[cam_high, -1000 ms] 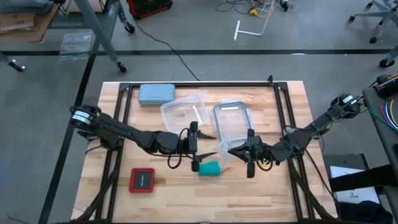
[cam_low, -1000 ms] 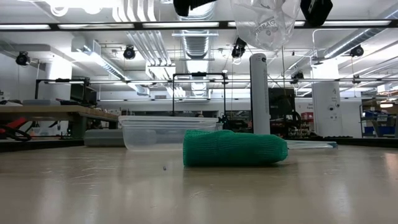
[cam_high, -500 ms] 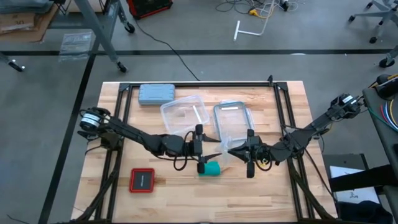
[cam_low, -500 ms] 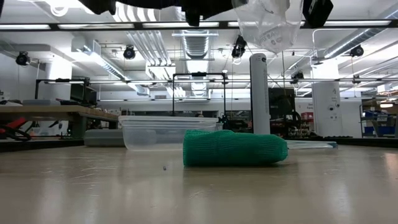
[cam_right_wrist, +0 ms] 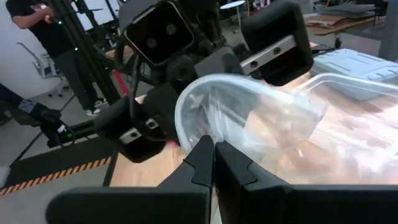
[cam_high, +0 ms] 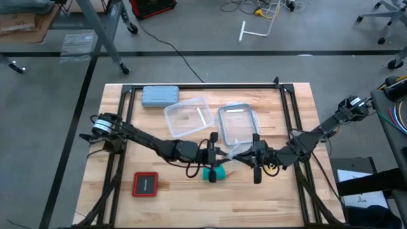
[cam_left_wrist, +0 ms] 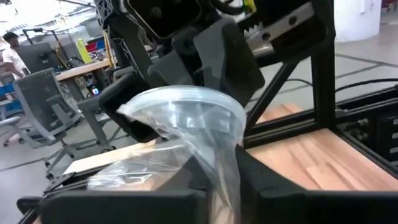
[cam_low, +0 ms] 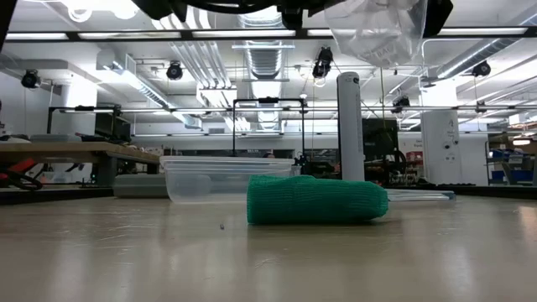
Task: Roll bandage
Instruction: Open the transparent zip bag
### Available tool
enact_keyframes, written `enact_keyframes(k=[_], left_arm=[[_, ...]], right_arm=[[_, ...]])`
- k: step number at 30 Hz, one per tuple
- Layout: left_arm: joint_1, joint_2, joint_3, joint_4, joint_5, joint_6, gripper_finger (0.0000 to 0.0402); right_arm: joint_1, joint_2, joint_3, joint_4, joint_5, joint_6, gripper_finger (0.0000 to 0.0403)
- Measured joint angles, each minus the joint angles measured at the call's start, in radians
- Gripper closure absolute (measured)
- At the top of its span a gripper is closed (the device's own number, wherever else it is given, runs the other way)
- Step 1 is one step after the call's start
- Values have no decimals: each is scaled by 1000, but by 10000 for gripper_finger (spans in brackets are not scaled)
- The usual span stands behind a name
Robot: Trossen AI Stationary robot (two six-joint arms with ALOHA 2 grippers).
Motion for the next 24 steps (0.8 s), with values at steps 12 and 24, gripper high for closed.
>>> enact_keyframes(k=[12,24], left_arm=[[7,-157,-181,34,-33,28,401],[33,-202,-402,433,-25,-25,401]], right_arm=[[-3,-41,0,-50,51,206,403],[0,-32,-16,-136,167,346,403]])
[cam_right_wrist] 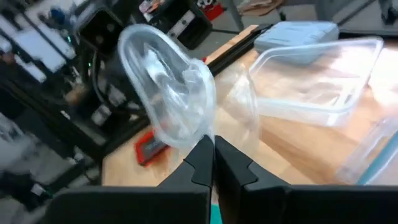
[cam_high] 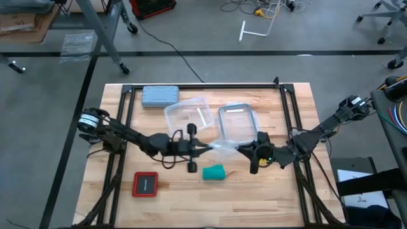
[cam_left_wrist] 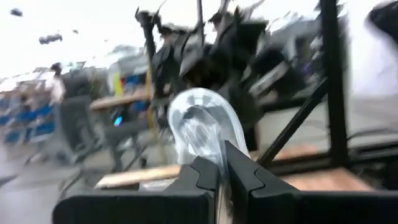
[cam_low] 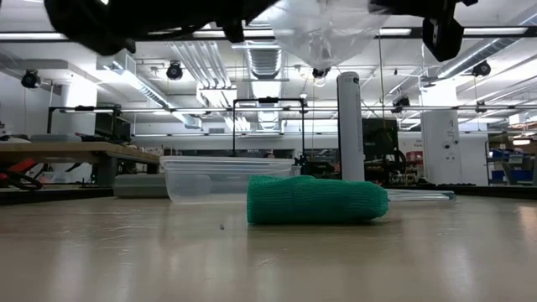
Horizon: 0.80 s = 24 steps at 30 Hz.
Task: Roll bandage
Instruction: Open the transparent zip bag
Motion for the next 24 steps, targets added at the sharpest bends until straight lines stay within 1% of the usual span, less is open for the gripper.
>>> enact_keyframes(k=[3,4,6,8,11,16,20,24], left_arm=[[5,-7,-81,192,113,5,401],[7,-14,-98,233,129,6,401],[13,-47,-123,236,121,6,401],[25,-73,-123,180,113,0,401],[33,-88,-91,53,113,-3,401],[31,-93,-16,-138,128,28,401],[31,-92,25,-256,128,31,401],[30,-95,42,-329,114,34,401]], right_arm=[[2,0,-17,23,-38,-73,403],[2,0,-23,39,-56,-87,403],[-1,0,-28,73,-82,-114,402],[-2,0,-32,133,-92,-189,397],[-1,-1,-25,212,-120,-290,380],[7,1,19,208,-143,-371,322],[8,-3,58,97,-138,-343,272],[10,-18,118,-121,-86,-196,245]])
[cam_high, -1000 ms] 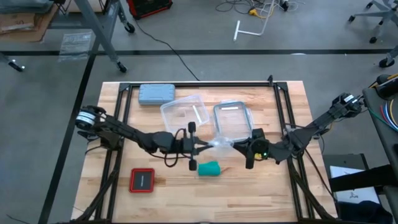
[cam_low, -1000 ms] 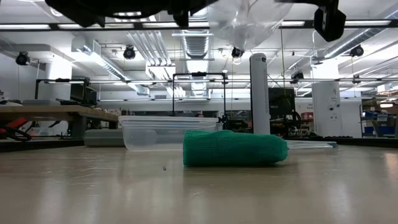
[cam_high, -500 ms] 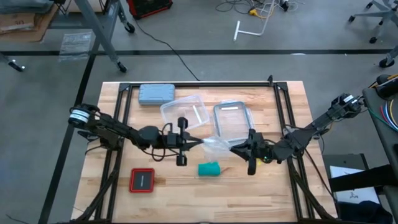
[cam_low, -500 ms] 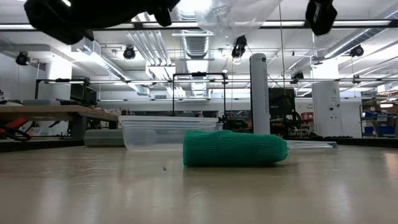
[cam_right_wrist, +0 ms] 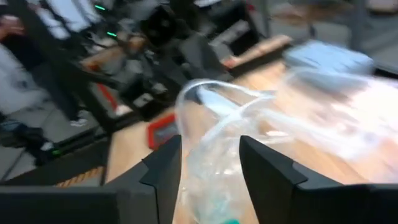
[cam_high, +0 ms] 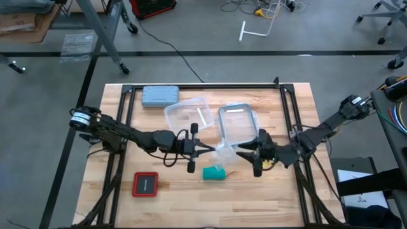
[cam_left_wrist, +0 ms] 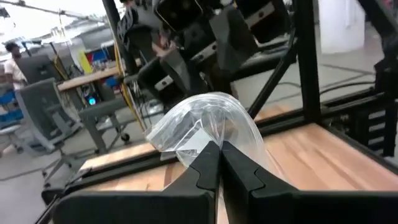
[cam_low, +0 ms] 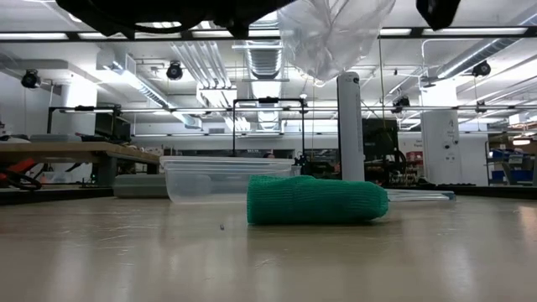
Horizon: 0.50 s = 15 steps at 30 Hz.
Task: Roll bandage
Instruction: Open the transparent zip bag
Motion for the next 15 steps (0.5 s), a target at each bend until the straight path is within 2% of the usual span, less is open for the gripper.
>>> enact_keyframes(k=[2,4,9,15], left_arm=[[0,0,0,-3,-5,6,401],[-3,-1,0,-3,-21,15,401],[-4,-1,-2,-61,-96,26,401],[-6,-1,11,-64,-104,26,401]], right_arm=[[0,-1,30,-124,21,74,241],[0,6,59,-175,26,114,241],[-1,33,112,-179,25,115,246],[-42,83,176,-186,26,122,243]])
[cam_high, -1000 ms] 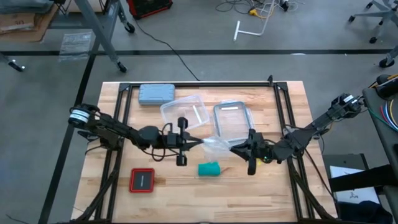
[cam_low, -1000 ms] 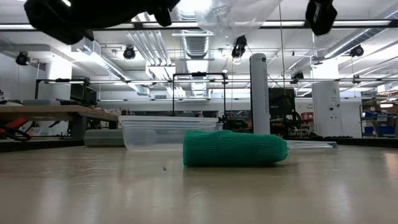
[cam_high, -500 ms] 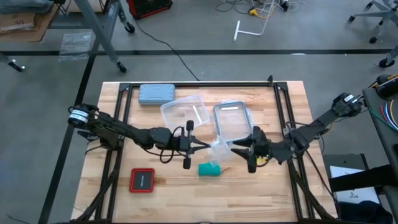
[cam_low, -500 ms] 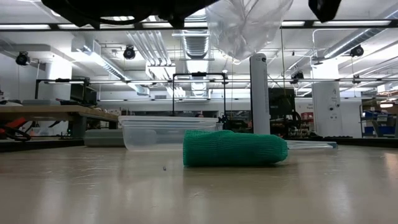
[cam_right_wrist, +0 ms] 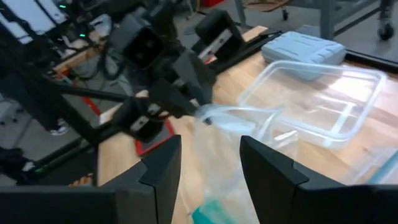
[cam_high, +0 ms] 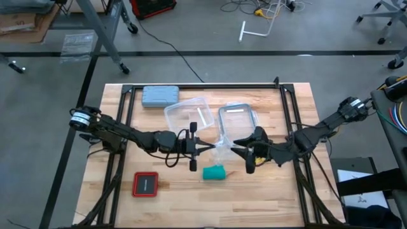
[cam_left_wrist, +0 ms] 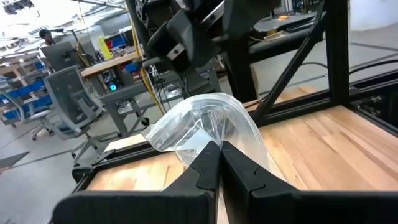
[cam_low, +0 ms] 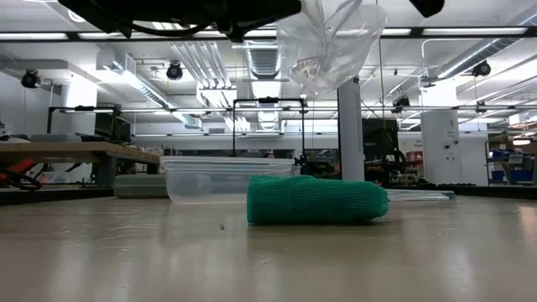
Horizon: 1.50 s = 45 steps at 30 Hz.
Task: Roll bandage
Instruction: Open the transparent zip bag
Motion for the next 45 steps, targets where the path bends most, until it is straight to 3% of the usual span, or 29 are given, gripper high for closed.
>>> enact_keyframes(k=[10,15,18,21,26,31,34,38,45], left_arm=[[-4,0,5,-8,1,-4,401],[-4,0,5,-8,2,-8,401],[-6,0,5,-8,27,-8,401],[-8,0,18,-40,34,-33,399],[-8,-13,40,-230,2,-91,356],[-7,-88,87,-518,-8,-178,297],[-2,-118,97,-581,-4,-199,267],[-2,-104,95,-389,94,-199,239],[-2,68,94,40,100,-245,231]], right_arm=[[-88,138,140,-286,-108,130,239],[-110,227,244,-450,-110,177,254],[-143,282,283,-469,-158,146,293],[-171,319,288,-480,-183,104,372],[-172,316,289,-522,-151,110,400],[-143,246,289,-651,-128,216,402],[-134,230,289,-686,-112,237,402],[-138,247,289,-722,-25,274,403],[-144,269,287,-640,53,263,403]])
